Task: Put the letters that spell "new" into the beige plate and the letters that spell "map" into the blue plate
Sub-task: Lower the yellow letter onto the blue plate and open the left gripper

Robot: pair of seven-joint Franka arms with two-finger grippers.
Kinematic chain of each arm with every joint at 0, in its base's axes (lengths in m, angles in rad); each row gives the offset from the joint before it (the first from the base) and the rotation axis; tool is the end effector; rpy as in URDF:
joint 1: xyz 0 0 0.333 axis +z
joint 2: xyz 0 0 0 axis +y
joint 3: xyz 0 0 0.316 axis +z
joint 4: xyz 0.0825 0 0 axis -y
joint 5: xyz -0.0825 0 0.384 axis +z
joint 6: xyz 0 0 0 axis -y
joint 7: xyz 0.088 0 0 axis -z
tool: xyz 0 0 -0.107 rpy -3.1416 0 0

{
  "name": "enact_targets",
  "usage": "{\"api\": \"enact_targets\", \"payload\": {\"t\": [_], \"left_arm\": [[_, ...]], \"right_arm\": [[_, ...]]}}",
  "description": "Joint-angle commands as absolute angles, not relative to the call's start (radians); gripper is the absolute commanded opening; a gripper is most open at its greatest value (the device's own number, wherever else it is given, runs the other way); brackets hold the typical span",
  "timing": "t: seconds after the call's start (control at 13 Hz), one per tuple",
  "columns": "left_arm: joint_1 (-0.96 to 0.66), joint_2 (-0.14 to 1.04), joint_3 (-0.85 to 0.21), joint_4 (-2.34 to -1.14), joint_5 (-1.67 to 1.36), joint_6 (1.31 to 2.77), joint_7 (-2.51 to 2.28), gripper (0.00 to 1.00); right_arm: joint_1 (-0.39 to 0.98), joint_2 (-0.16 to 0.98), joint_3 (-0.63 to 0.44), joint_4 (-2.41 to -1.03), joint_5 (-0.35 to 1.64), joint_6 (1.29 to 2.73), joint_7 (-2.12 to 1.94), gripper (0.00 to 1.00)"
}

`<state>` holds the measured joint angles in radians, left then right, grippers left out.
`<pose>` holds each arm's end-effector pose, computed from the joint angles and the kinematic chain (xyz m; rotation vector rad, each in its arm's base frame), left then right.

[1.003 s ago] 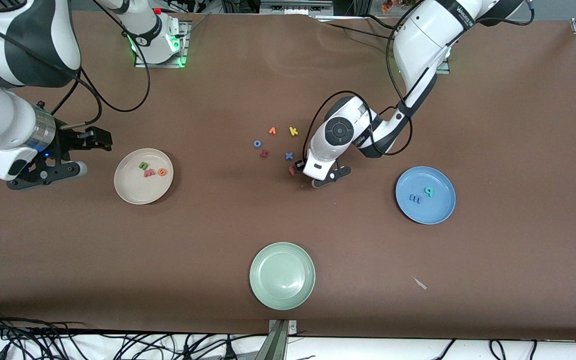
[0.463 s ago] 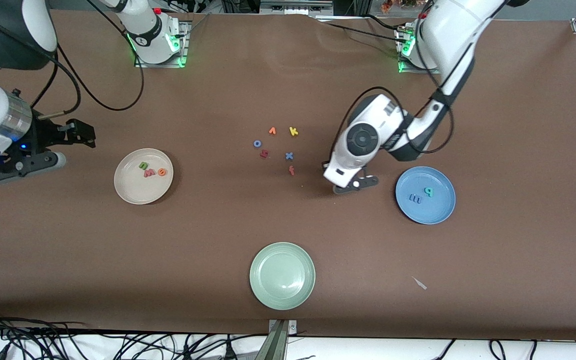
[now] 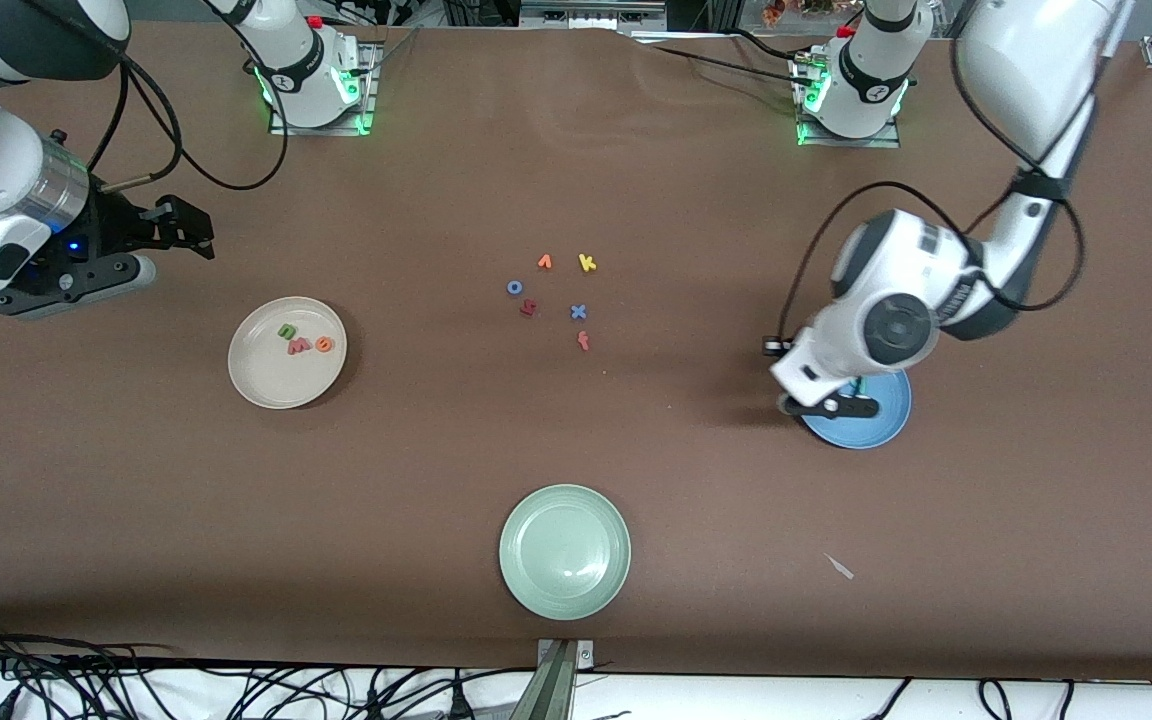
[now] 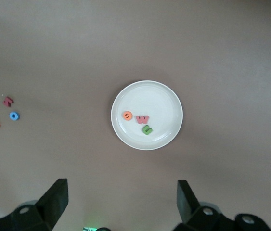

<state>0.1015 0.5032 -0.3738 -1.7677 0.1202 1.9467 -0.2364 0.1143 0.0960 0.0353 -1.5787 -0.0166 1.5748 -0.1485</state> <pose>0.6063 -0.1439 0.2746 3.1019 -0.1237 -0.4632 0.5737 0.0838 0.5667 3.0896 0.4654 -0.1561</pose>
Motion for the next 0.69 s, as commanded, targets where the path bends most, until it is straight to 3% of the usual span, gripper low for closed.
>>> {"api": "enact_targets", "payload": {"t": [0.0,0.23,0.31,0.39,0.62], "left_arm": [[0.213,0.547,-0.390,-1.819,0.141,2.015,-0.059,0.00],[0.225,0.537,-0.393,-1.940,0.140,2.169,-0.058,0.04],[0.222,0.537,-0.393,-1.940,0.140,2.169,-0.058,0.34],[0.216,0.535,-0.394,-1.933,0.140,2.168,-0.061,0.97],[0.215,0.491,-0.408,-1.857,0.140,2.085,-0.052,1.00]], "right_arm": [[0.087,0.057,0.057,-1.603,-0.048,1.608,-0.124,1.00],[0.087,0.049,0.057,-1.591,-0.043,1.588,-0.114,1.00],[0.086,0.049,0.055,-1.585,-0.035,1.588,-0.118,1.00],[0.087,0.048,0.048,-1.585,-0.034,1.588,-0.112,1.00],[0.087,0.048,0.032,-1.583,-0.034,1.545,-0.040,1.00]]}}
